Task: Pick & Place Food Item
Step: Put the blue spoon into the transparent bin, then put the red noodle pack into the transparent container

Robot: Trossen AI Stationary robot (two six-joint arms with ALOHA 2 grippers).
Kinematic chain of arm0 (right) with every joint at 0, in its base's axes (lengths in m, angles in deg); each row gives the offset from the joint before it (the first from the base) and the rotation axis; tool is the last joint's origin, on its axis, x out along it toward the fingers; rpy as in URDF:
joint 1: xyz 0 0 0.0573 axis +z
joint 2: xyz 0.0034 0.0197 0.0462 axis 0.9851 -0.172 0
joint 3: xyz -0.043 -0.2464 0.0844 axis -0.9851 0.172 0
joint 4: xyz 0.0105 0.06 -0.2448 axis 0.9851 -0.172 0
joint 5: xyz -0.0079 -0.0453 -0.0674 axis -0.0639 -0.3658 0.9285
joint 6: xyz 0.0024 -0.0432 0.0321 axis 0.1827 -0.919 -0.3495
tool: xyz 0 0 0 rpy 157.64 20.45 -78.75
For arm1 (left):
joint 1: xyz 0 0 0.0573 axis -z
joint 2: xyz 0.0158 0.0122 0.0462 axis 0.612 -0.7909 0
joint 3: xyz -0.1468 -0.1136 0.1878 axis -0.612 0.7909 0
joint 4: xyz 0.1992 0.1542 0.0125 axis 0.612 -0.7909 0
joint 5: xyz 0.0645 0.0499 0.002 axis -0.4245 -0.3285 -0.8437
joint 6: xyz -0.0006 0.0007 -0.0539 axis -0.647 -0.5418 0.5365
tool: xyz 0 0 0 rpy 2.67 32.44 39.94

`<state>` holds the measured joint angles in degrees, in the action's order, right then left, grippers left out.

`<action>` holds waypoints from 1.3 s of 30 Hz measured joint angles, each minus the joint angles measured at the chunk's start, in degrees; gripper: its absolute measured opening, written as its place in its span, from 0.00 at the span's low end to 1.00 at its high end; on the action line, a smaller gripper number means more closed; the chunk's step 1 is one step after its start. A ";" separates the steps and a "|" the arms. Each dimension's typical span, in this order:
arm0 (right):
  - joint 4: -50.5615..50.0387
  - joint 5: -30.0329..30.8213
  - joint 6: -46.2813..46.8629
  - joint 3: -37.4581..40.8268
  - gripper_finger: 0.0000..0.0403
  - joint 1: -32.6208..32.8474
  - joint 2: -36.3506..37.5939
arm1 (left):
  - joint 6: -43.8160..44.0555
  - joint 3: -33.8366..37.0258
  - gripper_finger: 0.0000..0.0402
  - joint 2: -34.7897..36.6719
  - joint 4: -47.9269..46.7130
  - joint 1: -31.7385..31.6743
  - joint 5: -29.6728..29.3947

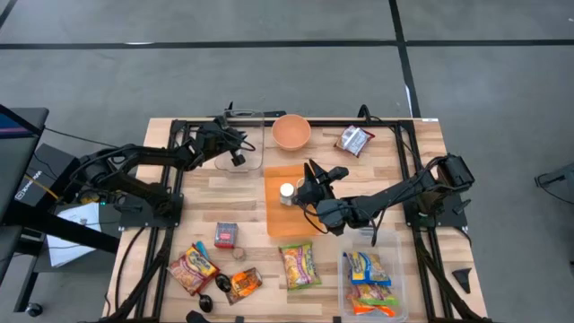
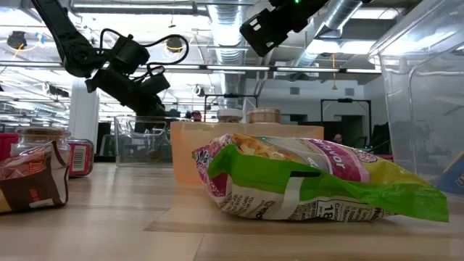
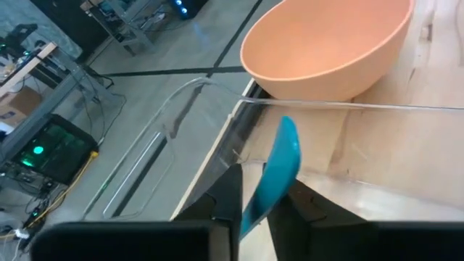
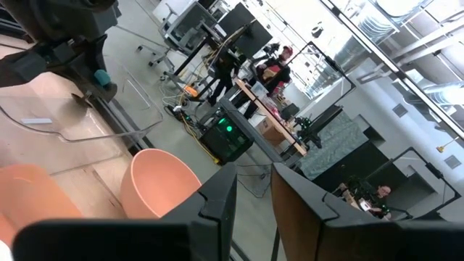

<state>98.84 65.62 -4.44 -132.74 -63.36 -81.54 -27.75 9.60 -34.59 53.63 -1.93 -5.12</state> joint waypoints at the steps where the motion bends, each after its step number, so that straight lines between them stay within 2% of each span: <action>1: 0.00 0.01 0.00 0.00 0.20 0.00 0.00 | 0.05 0.00 0.16 0.00 -0.01 -0.01 -0.05; 16: 0.00 0.00 0.02 0.00 0.20 0.00 0.00 | 1.27 0.00 0.47 0.04 0.23 0.01 0.02; 25: 0.00 0.00 0.09 0.00 0.20 0.01 0.00 | 1.72 0.00 0.59 0.45 0.39 0.80 1.46; 30: -0.02 -0.02 0.68 0.00 0.20 0.00 0.00 | 3.23 0.00 0.63 3.39 0.23 1.45 4.70; 39: -0.02 -0.02 0.68 0.00 0.20 0.02 0.00 | 7.00 0.77 0.67 13.66 -4.71 1.94 12.26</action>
<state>98.82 65.60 -3.76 -132.74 -63.34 -81.54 -20.75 10.37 -20.93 48.92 0.00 7.14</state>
